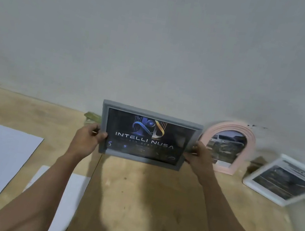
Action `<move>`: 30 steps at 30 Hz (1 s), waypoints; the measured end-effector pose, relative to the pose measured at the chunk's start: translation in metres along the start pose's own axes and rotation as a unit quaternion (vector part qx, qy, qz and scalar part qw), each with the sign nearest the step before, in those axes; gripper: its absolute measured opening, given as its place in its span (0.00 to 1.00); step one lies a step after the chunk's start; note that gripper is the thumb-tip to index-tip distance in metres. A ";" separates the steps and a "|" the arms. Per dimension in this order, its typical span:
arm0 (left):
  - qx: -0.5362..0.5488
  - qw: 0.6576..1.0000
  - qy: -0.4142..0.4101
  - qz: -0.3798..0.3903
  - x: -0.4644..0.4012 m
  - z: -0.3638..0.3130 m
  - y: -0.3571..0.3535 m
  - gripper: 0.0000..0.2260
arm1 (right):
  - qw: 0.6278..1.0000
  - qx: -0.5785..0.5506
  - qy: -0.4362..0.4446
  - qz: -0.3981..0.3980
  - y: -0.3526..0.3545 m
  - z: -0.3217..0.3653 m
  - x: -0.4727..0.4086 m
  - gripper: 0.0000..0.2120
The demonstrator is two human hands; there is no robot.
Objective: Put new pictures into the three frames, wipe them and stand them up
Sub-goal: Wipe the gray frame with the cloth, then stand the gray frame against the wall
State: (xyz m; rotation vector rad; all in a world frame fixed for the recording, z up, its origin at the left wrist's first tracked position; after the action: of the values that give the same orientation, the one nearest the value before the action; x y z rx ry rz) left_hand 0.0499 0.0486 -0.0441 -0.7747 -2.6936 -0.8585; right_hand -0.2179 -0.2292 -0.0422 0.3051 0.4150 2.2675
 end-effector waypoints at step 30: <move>-0.081 0.993 -0.018 -0.082 -0.075 -0.019 -0.065 0.11 | 0.984 0.150 -0.039 -0.087 -0.021 -0.038 -0.058 0.16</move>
State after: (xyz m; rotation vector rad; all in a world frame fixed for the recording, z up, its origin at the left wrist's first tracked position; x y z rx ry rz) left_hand 0.0783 -0.0391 -0.0860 -0.6107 -2.7755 -1.1227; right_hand -0.1791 -0.2672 -0.0905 0.4891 0.7160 2.0134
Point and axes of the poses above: each hand's wrist, its own x-axis away from the middle knuckle, its own y-axis out of the back of the hand, z = x × y, the point moved 6 cm from there along -x, towards the middle knuckle, and after that the axes turned 10 degrees about y, right-handed, at the moved point
